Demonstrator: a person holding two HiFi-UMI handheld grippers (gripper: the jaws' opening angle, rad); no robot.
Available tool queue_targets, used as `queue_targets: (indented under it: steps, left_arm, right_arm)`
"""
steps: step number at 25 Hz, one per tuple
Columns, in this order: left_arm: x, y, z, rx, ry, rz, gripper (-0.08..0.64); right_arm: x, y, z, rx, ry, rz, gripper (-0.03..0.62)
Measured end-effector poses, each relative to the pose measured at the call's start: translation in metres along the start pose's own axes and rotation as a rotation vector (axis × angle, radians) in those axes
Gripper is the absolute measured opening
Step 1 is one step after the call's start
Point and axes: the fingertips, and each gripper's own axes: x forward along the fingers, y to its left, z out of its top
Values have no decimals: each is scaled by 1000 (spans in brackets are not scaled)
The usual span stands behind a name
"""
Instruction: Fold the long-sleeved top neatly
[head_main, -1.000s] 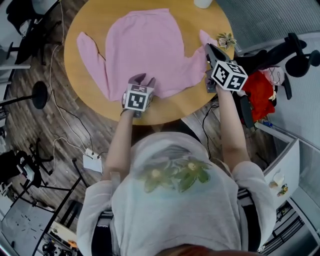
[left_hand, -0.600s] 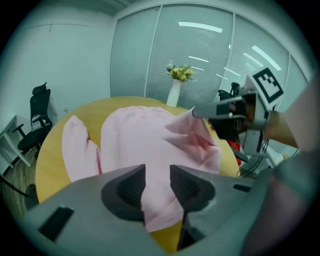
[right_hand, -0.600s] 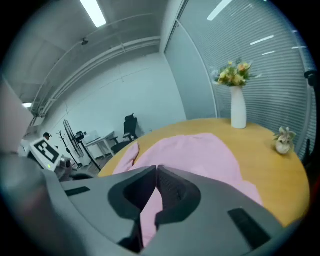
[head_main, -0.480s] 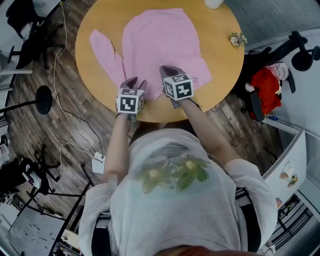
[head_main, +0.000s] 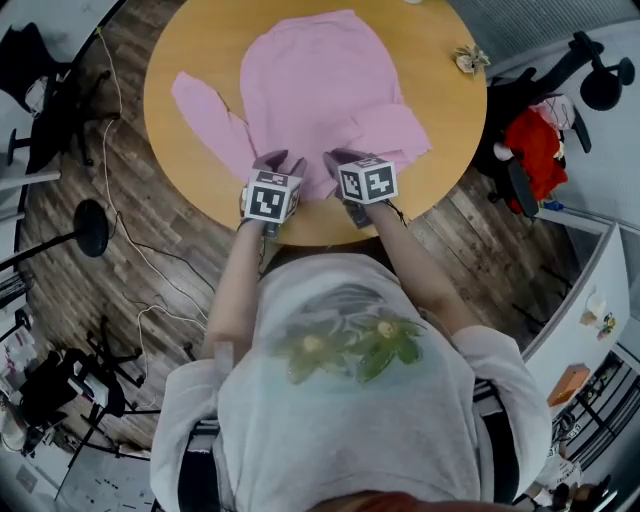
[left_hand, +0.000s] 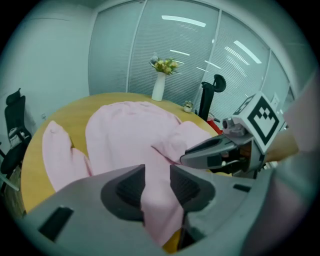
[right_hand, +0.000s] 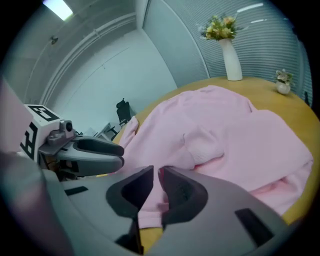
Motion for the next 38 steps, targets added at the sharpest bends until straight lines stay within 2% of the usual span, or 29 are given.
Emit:
queue_targets:
  steps: [2, 3, 7, 10, 13, 17, 19, 20, 24, 27, 30, 33, 38]
  left_arm:
    - [8, -6, 9, 30, 1, -33, 147]
    - [13, -10, 15, 46, 1, -47, 147]
    - [34, -34, 33, 128, 10, -76, 147]
    - [50, -59, 44, 218, 28, -80, 149]
    - [70, -77, 41, 286, 70, -61, 193]
    - [92, -72, 30, 344, 139, 35, 199]
    - [94, -64, 28, 332, 146, 80, 141]
    - [92, -61, 29, 303, 136, 96, 51]
    - [77, -50, 42, 133, 50, 105, 28]
    - [58, -43, 62, 44, -54, 100, 28]
    - [31, -36, 101, -21, -198, 82, 26]
    - [4, -33, 150, -52, -326, 49, 26]
    - [-41, -52, 222, -23, -501, -28, 26]
  right_arm:
    - [-10, 3, 2, 16, -22, 19, 120]
    - [-17, 2, 1, 17, -29, 18, 130]
    - [-52, -22, -8, 10, -55, -66, 130]
    - [-77, -53, -13, 38, -72, -149, 130]
    - [-95, -85, -17, 71, -73, -225, 134]
    - [-116, -125, -19, 106, -75, -337, 171]
    - [-127, -148, -20, 133, -72, -406, 186]
    - [-132, -159, -22, 151, -68, -437, 192]
    - [-139, -197, -33, 230, -22, -510, 198]
    - [-135, -210, -41, 262, 7, -508, 198]
    - [-132, -214, -39, 246, 9, -491, 198]
    - [-128, -213, -30, 190, -2, -467, 212]
    - [-123, -201, -12, 152, -50, -387, 230]
